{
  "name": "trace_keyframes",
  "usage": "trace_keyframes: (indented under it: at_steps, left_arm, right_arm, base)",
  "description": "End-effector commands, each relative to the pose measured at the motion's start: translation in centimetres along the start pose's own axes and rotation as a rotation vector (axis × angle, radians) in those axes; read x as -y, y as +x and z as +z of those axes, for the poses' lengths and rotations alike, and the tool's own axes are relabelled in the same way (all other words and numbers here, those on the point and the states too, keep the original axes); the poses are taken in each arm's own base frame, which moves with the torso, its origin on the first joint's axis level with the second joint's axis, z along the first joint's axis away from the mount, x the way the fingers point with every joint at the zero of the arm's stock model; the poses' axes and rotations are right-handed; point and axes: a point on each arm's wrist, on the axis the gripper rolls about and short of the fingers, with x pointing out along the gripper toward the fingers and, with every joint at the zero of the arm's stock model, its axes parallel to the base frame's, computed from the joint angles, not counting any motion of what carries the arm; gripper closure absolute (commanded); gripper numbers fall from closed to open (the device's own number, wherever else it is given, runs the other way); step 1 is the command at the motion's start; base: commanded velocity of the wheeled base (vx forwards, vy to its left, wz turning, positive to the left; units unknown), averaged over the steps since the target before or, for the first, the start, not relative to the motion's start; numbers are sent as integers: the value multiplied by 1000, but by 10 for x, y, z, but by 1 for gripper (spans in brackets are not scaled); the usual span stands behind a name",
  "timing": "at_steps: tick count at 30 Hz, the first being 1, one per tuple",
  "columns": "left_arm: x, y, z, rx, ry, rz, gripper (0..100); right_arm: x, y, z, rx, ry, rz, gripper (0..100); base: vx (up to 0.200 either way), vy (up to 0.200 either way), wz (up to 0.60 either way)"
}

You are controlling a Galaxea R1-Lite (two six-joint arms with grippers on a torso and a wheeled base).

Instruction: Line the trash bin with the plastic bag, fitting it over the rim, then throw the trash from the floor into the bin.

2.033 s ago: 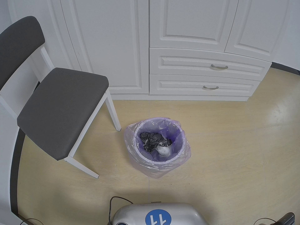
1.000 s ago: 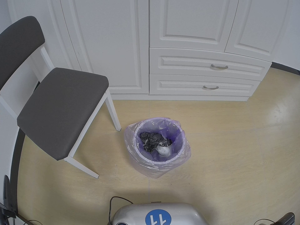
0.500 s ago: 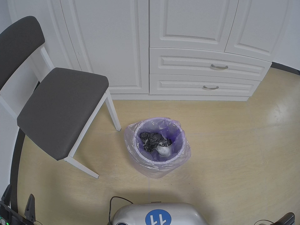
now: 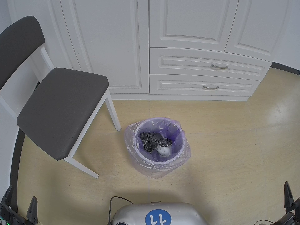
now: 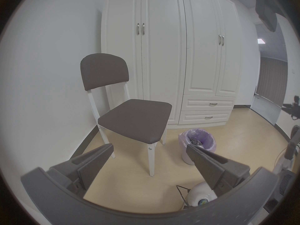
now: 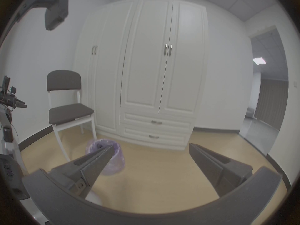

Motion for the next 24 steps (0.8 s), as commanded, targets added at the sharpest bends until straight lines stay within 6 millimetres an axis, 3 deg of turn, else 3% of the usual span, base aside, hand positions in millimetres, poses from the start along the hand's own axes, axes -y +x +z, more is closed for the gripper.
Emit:
trace_keyframes:
  at_steps: [1,7,14,24]
  left_arm:
    - [0,1,-5,-5,-7,1,0]
    - [0,0,-5,-3,-13,5,0]
    - [0,0,-5,-3,-12,6,0]
    - [0,0,-5,-3,-12,5,0]
  right_arm:
    - [-2,-1,-17,-126,43,-39,0]
    - [-1,-2,-19,-147,231,-87,0]
    - [-4,-3,-24,-209,137,4,0]
    - [-3,-2,-23,-191,187,-39,0]
  base:
    - [0,0,0]
    - [0,0,0]
    - [0,0,0]
    - [0,0,0]
